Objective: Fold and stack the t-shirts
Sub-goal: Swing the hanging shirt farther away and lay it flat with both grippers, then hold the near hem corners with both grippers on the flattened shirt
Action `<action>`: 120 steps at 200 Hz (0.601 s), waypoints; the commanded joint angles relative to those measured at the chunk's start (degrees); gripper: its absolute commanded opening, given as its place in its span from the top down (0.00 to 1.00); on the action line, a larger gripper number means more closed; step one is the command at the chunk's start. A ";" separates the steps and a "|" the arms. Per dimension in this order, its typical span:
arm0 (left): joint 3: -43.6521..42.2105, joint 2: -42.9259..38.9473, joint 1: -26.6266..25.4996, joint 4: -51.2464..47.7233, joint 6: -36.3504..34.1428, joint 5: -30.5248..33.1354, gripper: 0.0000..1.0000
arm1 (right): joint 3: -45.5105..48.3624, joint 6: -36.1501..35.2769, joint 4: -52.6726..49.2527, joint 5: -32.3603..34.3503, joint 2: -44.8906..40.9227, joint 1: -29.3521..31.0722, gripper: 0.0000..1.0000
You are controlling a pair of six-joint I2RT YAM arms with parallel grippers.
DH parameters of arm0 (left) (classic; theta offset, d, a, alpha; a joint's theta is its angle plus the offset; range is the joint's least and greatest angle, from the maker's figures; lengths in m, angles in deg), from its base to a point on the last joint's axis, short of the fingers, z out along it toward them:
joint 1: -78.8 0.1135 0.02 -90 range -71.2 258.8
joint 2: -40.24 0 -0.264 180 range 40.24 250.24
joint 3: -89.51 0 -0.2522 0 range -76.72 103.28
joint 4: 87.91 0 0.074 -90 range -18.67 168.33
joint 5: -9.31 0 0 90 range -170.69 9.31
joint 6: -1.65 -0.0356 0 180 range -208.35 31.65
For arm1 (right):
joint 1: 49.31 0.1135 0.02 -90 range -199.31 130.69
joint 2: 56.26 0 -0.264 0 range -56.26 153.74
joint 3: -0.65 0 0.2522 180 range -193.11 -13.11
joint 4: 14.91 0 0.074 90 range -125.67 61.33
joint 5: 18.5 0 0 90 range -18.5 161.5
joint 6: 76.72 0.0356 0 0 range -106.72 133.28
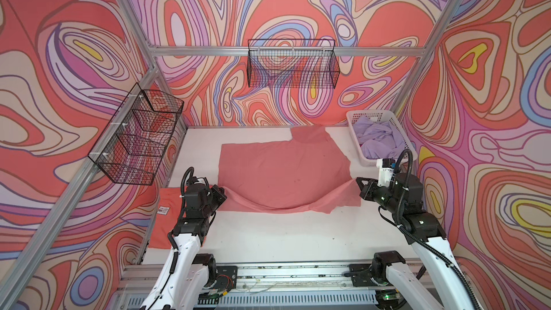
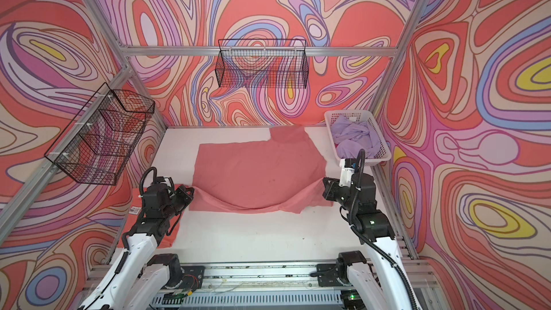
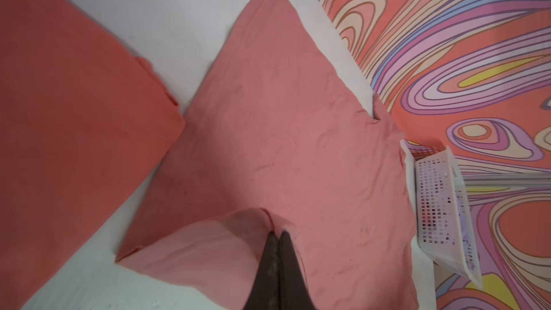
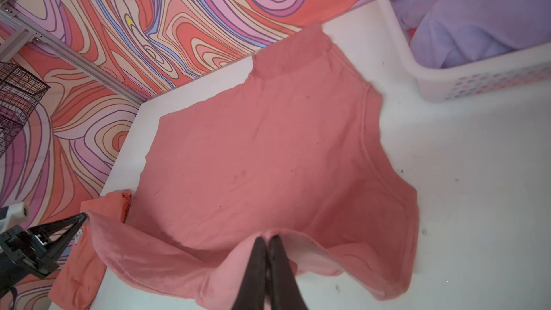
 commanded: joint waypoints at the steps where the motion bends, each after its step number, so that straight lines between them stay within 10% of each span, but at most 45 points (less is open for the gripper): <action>1: 1.57 -4.89 -0.20 -15.93 2.00 6.17 1.00 | 0.82 8.24 -8.48 0.39 -0.51 -0.04 1.00; 120: 2.77 -11.32 -0.98 -39.47 9.93 11.22 1.00 | 5.98 26.84 -38.19 2.58 -10.89 -0.03 1.00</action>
